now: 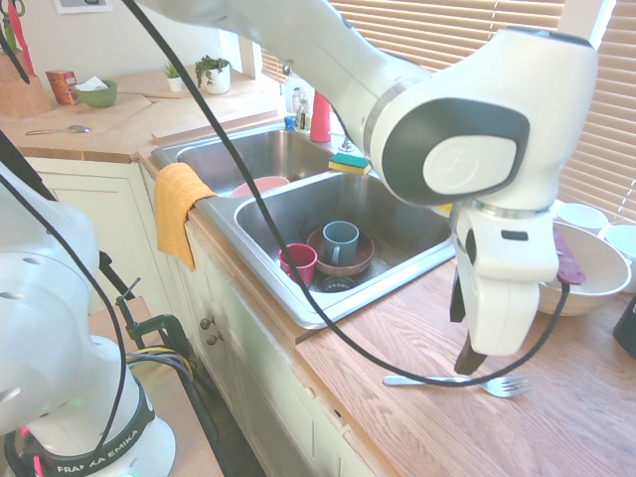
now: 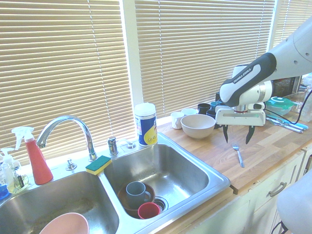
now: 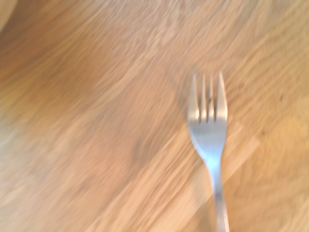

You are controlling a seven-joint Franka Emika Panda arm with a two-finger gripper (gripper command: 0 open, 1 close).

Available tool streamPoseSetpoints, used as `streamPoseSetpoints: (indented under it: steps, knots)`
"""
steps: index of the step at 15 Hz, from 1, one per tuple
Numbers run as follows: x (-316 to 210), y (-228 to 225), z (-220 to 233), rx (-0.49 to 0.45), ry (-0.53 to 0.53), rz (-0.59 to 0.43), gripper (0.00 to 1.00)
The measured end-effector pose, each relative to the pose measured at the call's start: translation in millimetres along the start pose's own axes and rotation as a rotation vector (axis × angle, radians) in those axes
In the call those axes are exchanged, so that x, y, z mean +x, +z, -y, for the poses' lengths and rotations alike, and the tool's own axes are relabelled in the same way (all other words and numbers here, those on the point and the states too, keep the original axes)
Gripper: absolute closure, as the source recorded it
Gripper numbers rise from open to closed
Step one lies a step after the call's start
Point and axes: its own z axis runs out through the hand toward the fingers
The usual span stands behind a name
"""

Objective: Put the fork into the sink

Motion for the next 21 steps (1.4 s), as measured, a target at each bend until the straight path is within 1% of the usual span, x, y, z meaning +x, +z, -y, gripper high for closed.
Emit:
streamPoseSetpoints:
  steps: [4,7,8,21]
  knots:
    - [-1,40,-11,0.008,-0.058,-0.003,0.0]
    - [0,47,-15,0.01,-0.089,0.0,0.0]
    - [0,48,-16,0.013,-0.094,0.002,1.0]
    - [0,50,-14,0.056,-0.124,-0.02,1.0]
